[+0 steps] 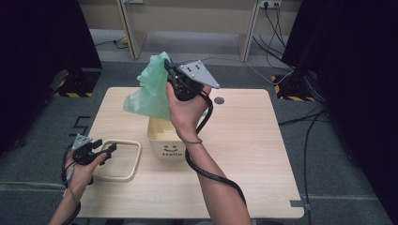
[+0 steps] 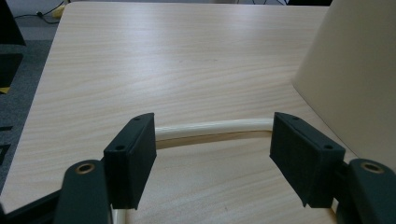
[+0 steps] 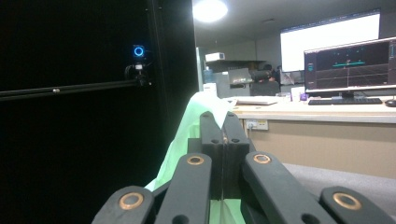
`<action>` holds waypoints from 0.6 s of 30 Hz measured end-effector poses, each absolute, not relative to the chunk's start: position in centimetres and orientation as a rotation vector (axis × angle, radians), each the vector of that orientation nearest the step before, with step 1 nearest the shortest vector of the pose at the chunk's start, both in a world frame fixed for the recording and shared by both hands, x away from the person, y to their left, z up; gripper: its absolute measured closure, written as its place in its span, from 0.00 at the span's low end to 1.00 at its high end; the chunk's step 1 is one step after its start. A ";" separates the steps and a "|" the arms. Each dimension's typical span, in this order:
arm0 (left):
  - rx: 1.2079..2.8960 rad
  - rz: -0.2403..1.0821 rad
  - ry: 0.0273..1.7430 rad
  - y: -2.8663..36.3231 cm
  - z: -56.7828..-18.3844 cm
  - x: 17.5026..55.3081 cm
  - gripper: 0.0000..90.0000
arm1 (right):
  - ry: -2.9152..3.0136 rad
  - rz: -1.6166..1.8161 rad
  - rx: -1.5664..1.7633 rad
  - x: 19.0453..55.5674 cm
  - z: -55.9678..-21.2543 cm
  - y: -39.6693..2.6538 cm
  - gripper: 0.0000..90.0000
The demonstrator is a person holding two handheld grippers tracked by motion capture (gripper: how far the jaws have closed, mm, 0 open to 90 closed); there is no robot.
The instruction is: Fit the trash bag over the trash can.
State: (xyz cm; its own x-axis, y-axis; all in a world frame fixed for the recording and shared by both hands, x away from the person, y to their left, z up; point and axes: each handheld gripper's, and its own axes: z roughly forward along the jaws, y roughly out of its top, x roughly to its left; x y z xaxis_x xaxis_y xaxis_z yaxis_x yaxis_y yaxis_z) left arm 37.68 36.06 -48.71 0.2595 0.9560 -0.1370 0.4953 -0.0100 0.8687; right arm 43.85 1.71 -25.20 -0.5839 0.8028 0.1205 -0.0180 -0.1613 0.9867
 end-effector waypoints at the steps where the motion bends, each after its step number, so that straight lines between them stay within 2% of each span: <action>1: 1.641 0.651 1.364 36.1 -48.7 37.7 0.34 | 1.522 1.806 0.906 43.9 -25.2 1.8 1.00; 18: 1.642 0.651 1.364 36.1 -48.7 37.7 0.34 | 1.547 1.817 0.894 43.8 -25.4 3.2 1.00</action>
State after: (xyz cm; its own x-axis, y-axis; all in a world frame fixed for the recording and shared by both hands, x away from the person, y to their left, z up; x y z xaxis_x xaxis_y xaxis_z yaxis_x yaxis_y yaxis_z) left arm 37.71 36.09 -48.71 0.2600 0.9559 -0.1365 0.4952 -0.0107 0.8687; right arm 43.75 3.21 -25.38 -0.6041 0.7881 0.1184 -0.0091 -0.1554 0.9878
